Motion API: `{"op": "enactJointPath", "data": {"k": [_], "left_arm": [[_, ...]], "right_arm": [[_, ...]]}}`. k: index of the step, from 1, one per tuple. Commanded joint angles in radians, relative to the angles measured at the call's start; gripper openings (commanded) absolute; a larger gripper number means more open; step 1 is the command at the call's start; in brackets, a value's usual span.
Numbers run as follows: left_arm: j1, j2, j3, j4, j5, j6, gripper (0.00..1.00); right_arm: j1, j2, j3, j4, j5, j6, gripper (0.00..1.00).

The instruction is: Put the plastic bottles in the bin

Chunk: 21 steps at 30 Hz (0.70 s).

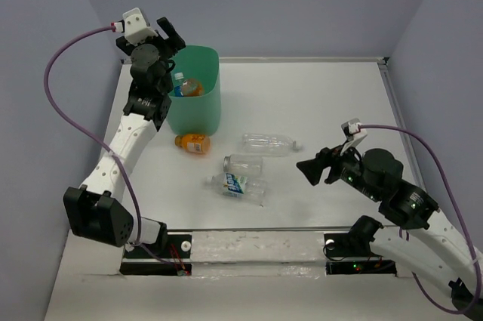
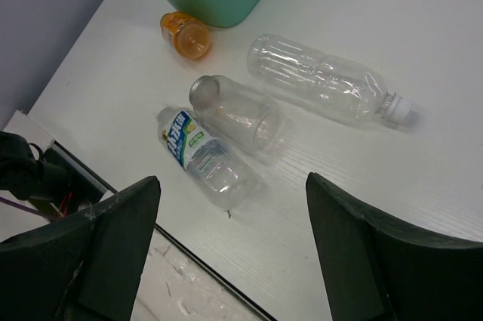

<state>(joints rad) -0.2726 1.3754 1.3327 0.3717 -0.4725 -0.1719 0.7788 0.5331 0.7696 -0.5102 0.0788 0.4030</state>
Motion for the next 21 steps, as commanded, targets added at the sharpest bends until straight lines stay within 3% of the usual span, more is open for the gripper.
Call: {"op": "enactJointPath", "data": {"k": [1,6,7,8,11,16,21], "left_arm": [[-0.031,-0.091,0.028,-0.002,0.011,-0.058,0.92],[-0.066,-0.203,-0.003,-0.152,0.061,-0.167,0.92],[-0.069,-0.22,-0.01,-0.186,0.075,-0.19,0.92],[-0.071,-0.261,-0.036,-0.217,0.093,-0.236,0.92],[-0.076,-0.37,-0.134,-0.313,0.178,-0.305,0.91],[-0.076,-0.568,-0.26,-0.513,0.218,-0.37,0.91],[-0.074,-0.702,-0.325,-0.752,0.131,-0.422,0.89]], "right_arm": [[0.0,0.046,0.01,0.058,0.003,-0.036,0.82],[0.0,0.128,0.026,0.068,0.015,-0.062,0.67],[0.0,0.142,0.03,0.07,0.015,-0.07,0.58],[0.0,0.172,0.033,0.076,0.01,-0.076,0.43],[0.0,0.223,0.06,0.076,0.018,-0.102,0.33],[0.0,0.402,0.16,0.065,0.047,-0.177,0.34],[-0.01,0.536,0.241,0.061,0.029,-0.226,0.5]]}}
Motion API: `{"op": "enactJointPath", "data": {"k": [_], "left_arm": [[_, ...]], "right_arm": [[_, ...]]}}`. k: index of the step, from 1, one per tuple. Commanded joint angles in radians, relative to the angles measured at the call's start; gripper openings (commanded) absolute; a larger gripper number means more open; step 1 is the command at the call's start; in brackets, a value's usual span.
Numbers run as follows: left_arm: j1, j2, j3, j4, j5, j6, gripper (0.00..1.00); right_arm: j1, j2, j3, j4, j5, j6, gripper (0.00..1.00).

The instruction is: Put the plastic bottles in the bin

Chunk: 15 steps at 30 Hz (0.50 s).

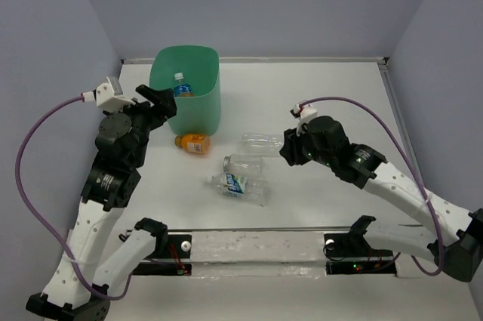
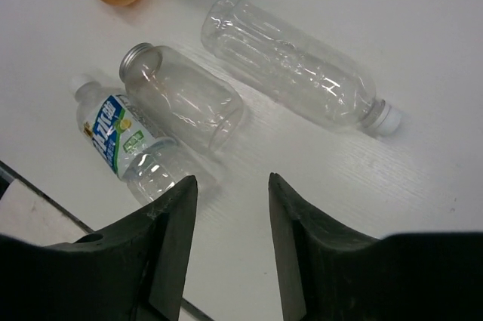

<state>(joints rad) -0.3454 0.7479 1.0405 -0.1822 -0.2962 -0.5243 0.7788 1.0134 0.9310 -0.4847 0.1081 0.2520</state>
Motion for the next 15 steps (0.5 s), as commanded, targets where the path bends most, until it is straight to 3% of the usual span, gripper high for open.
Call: {"op": "enactJointPath", "data": {"k": [1,6,15], "left_arm": [[-0.001,-0.093,-0.04,-0.23,-0.061,-0.083,0.88],[-0.003,-0.2,-0.092,-0.405,-0.193,-0.164,0.85],[-0.003,-0.24,-0.184,-0.571,-0.23,-0.316,0.86]], "right_arm": [[-0.022,0.074,0.092,0.034,-0.014,-0.083,0.52],[-0.078,0.172,0.156,0.032,-0.12,-0.143,0.63],[-0.161,0.278,0.189,-0.006,-0.275,-0.278,0.76]]}}
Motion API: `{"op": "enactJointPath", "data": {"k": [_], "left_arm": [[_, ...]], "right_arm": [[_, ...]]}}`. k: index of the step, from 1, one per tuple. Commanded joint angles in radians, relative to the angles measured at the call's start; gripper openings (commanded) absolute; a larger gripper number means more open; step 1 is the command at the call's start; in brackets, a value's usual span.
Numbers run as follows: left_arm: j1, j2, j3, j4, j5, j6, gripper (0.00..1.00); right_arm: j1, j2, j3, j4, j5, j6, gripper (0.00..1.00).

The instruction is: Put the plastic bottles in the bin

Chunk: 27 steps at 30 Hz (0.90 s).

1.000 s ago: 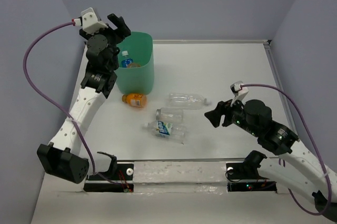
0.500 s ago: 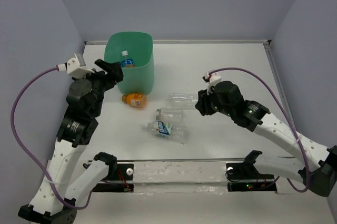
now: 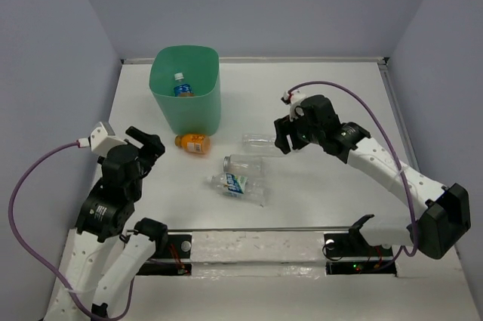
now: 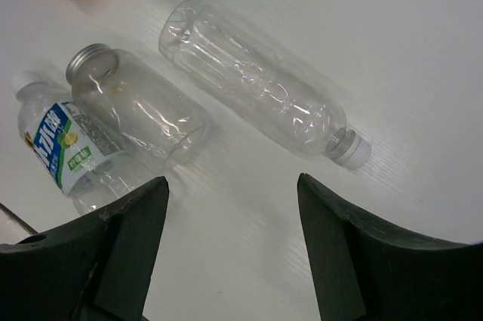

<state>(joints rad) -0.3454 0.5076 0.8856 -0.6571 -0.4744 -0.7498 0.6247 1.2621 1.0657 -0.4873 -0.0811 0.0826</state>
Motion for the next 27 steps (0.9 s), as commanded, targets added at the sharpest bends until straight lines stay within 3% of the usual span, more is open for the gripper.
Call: {"op": "enactJointPath", "data": {"k": [1,5,12,18,27], "left_arm": [[-0.003,-0.003,-0.037,-0.102,-0.049,-0.098,0.86],[-0.003,-0.021,-0.099,-0.114,-0.018,-0.149,0.86],[-0.003,0.026,-0.181,-0.087,0.069,-0.23,0.93],[-0.001,0.089,-0.272,0.095,0.132,-0.296,0.97],[-0.003,0.259,-0.336,0.333,0.102,-0.332,0.99]], "right_arm": [[-0.006,0.042,0.066,-0.02,-0.089,-0.116,0.77],[-0.016,0.105,0.1,-0.033,-0.123,-0.165,0.85],[-0.026,0.246,0.178,-0.06,-0.198,-0.244,0.9],[-0.037,0.387,0.281,-0.132,-0.226,-0.316,0.9],[-0.037,0.491,0.362,-0.151,-0.246,-0.398,0.91]]}}
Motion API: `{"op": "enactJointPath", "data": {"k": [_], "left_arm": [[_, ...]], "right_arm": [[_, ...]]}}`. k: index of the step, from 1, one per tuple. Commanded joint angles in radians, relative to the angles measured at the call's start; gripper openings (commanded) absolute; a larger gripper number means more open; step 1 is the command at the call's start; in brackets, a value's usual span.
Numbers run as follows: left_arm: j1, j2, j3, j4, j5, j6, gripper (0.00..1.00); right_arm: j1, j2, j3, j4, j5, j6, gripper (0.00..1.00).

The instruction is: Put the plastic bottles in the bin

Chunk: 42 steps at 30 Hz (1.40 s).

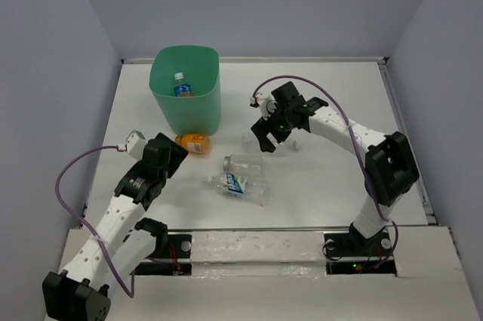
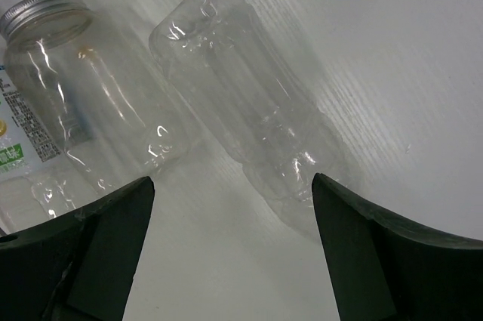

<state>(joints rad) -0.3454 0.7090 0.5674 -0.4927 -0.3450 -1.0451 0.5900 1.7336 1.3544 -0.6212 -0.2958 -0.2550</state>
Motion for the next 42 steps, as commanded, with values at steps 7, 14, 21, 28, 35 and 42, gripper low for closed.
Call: {"op": "enactJointPath", "data": {"k": [7,14,21,28,35,42], "left_arm": [[-0.003,0.188,-0.063,0.313,-0.019,-0.073,0.99],[-0.003,0.234,-0.103,0.437,-0.025,-0.096,0.99],[-0.003,0.311,-0.124,0.561,-0.035,-0.122,0.99],[-0.007,0.405,-0.127,0.652,-0.038,-0.179,0.99],[-0.007,0.489,-0.147,0.766,-0.051,-0.193,0.99],[-0.009,0.561,-0.146,0.839,-0.084,-0.161,0.93]], "right_arm": [[-0.002,0.104,0.129,-0.044,-0.008,-0.128,0.92],[-0.002,0.213,0.189,-0.083,0.044,-0.179,0.93],[-0.021,0.231,0.174,-0.011,0.06,-0.184,0.77],[-0.032,0.149,0.085,0.084,0.09,-0.148,0.52],[-0.032,-0.005,-0.009,0.144,0.11,-0.098,0.36],[-0.032,-0.199,-0.098,0.21,0.06,-0.038,0.3]]}}
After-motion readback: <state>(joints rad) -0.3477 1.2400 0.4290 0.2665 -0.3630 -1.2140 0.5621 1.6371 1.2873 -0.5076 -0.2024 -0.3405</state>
